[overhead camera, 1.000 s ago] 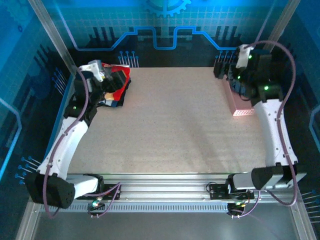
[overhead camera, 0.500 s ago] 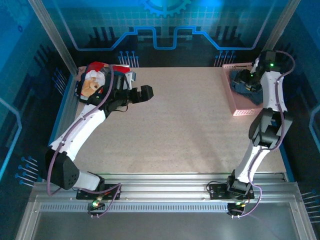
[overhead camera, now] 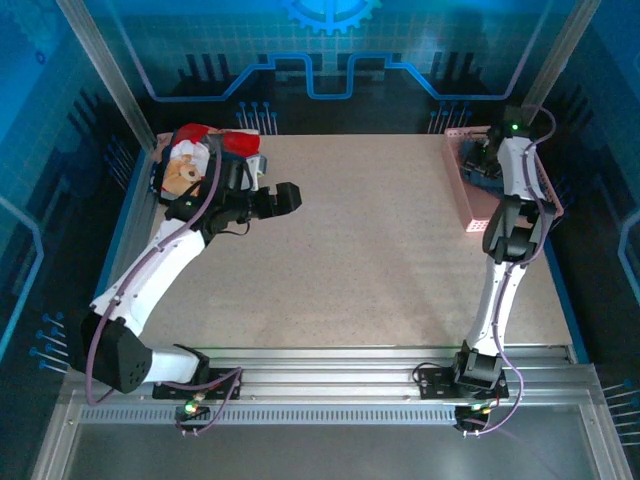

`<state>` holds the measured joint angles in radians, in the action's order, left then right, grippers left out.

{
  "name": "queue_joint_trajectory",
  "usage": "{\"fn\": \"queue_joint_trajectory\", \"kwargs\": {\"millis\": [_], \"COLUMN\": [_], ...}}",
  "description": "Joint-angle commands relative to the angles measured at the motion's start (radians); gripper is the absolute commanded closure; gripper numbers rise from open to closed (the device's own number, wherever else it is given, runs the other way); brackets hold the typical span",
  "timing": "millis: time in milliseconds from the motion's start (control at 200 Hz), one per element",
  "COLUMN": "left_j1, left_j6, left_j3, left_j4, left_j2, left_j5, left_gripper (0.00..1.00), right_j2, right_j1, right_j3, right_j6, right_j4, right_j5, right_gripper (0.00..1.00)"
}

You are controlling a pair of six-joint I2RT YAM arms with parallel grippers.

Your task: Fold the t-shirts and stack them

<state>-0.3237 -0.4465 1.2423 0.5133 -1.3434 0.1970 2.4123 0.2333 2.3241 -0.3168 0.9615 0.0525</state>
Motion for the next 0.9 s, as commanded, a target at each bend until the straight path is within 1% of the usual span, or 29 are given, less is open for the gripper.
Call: {"fn": "queue_joint_trajectory", "kwargs": {"millis": [0,200,375,480,575,615,670,730,785,895], "left_j1": [-0.004,-0.005,-0.004,-0.005,-0.005,-0.005,-0.004,-0.005,-0.005,-0.005], "left_j6": [-0.005,-0.011,-0.014,-0.02,-0.018,-0.016,-0.015,-0.012,-0.012,-0.006], "left_j3": [-0.001,-0.005,-0.013,-0.012,-0.012,-0.012,-0.015,-0.015,-0.019,-0.024], "left_j4": [0.043,0.053,0.053,0.054,0.057,0.057,0.056,0.057,0.055,0.048], "left_j2": [0.023,0.021,0.011,0.002,-0.002,-0.002,-0.003,-0.005,-0.005,-0.002], "left_j5": [-0.029,-0.048,-0.056,-0.057,-0.065,-0.068,-0.072,-0.075,-0.077,-0.083], "left_gripper": [0.01,0.01,0.01,0.01,0.01,0.01,0.01,0.01,0.01,0.01], "right_j2": [0.062,0.114,0.117,0.112,0.105,0.096,0.085,0.082,0.08,0.036], "right_j1": [-0.017,-0.026,-0.029,-0.03,-0.031,-0.03,-0.032,-0.033,-0.033,-0.034], "right_j3": [0.069,0.096,0.072,0.049,0.048,0.041,0.032,0.041,0.051,0.046], "right_j6": [0.019,0.025,0.022,0.021,0.008,0.01,0.016,0.019,0.021,0.012], "right_j4": [0.028,0.02,0.009,-0.012,-0.018,-0.032,-0.051,-0.05,-0.047,-0.059], "right_j5": [0.042,0.101,0.171,0.164,0.174,0.17,0.171,0.172,0.165,0.167], "right_gripper": [0.53,0.57,0.61,0.62,0.73,0.76,0.77,0.9,1.0,1.0]}}
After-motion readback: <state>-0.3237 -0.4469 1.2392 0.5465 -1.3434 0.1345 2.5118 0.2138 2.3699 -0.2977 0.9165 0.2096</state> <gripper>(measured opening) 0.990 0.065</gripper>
